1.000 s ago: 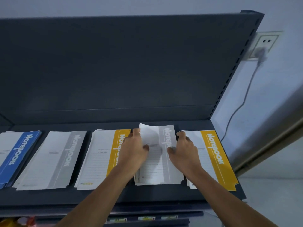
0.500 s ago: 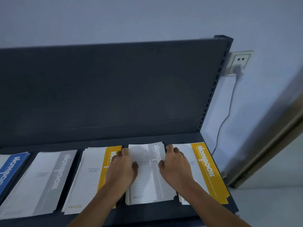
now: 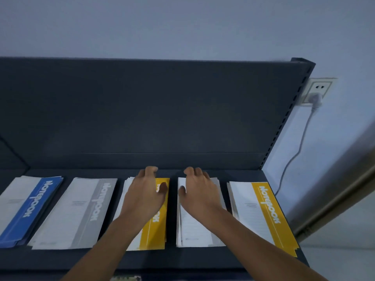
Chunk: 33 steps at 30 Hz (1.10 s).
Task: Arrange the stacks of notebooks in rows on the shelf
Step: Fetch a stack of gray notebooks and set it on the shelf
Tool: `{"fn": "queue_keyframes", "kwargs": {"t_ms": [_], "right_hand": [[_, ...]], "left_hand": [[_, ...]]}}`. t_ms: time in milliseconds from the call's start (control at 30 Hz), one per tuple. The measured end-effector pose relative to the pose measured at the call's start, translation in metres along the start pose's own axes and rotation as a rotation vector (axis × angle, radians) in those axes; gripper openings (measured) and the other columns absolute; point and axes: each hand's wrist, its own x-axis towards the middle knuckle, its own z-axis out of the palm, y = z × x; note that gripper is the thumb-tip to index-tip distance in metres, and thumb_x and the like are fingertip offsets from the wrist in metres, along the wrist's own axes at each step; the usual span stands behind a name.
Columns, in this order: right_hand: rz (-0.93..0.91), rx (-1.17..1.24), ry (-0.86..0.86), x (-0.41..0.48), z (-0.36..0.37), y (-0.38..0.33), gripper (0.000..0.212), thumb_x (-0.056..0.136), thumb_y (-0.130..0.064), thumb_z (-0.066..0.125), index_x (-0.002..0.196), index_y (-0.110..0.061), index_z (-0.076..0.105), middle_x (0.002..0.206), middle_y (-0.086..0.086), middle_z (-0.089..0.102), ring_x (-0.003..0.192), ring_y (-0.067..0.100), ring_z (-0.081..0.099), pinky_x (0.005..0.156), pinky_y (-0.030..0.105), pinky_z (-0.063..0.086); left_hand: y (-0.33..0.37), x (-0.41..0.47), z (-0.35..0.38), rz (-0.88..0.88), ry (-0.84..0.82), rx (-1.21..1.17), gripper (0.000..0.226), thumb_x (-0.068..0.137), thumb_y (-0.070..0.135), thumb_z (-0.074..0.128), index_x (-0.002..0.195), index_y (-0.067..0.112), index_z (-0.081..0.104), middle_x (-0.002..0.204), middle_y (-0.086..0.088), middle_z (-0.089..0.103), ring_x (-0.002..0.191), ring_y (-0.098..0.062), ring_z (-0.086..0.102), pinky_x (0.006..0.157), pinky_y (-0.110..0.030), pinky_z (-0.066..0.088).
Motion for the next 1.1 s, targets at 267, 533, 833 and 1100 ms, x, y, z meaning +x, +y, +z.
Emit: {"fn": "queue_keyframes", "kwargs": {"t_ms": [267, 533, 833, 1100], "right_hand": [[-0.113, -0.001, 0.005, 0.009, 0.014, -0.118, 0.041, 0.093, -0.028, 0.058, 0.13, -0.015, 0.048, 0.122, 0.006, 0.056, 0.111, 0.024, 0.055, 0.082, 0.036, 0.054], [-0.174, 0.048, -0.016, 0.0, 0.054, -0.264, 0.04, 0.094, -0.027, 0.057, 0.131, -0.015, 0.048, 0.126, 0.006, 0.055, 0.113, 0.026, 0.055, 0.084, 0.037, 0.049], [-0.314, 0.065, -0.113, -0.009, 0.093, -0.398, 0.043, 0.094, -0.023, 0.058, 0.133, -0.008, 0.047, 0.128, 0.014, 0.052, 0.115, 0.033, 0.055, 0.084, 0.042, 0.048], [-0.487, 0.086, -0.229, 0.023, 0.149, -0.52, 0.037, 0.095, -0.025, 0.053, 0.129, -0.013, 0.047, 0.129, 0.01, 0.052, 0.115, 0.033, 0.056, 0.087, 0.041, 0.047]], "left_hand": [[-0.087, 0.001, -0.084, 0.007, 0.052, -0.03, 0.041, 0.092, 0.031, 0.067, 0.128, 0.016, 0.054, 0.123, -0.003, 0.064, 0.103, -0.02, 0.063, 0.077, -0.028, 0.046], [-0.198, -0.022, -0.185, -0.017, 0.071, -0.006, 0.015, 0.09, 0.025, 0.065, 0.099, 0.018, 0.056, 0.097, 0.002, 0.063, 0.083, -0.017, 0.061, 0.067, -0.032, 0.047], [-0.313, -0.052, -0.26, -0.152, 0.085, -0.04, 0.026, 0.091, 0.027, 0.068, 0.115, 0.02, 0.061, 0.099, 0.01, 0.064, 0.079, -0.002, 0.058, 0.07, -0.029, 0.045], [-0.423, -0.064, -0.334, -0.333, 0.166, 0.029, 0.028, 0.089, 0.028, 0.066, 0.113, 0.018, 0.057, 0.103, 0.002, 0.064, 0.095, -0.021, 0.064, 0.077, -0.033, 0.049]]}}
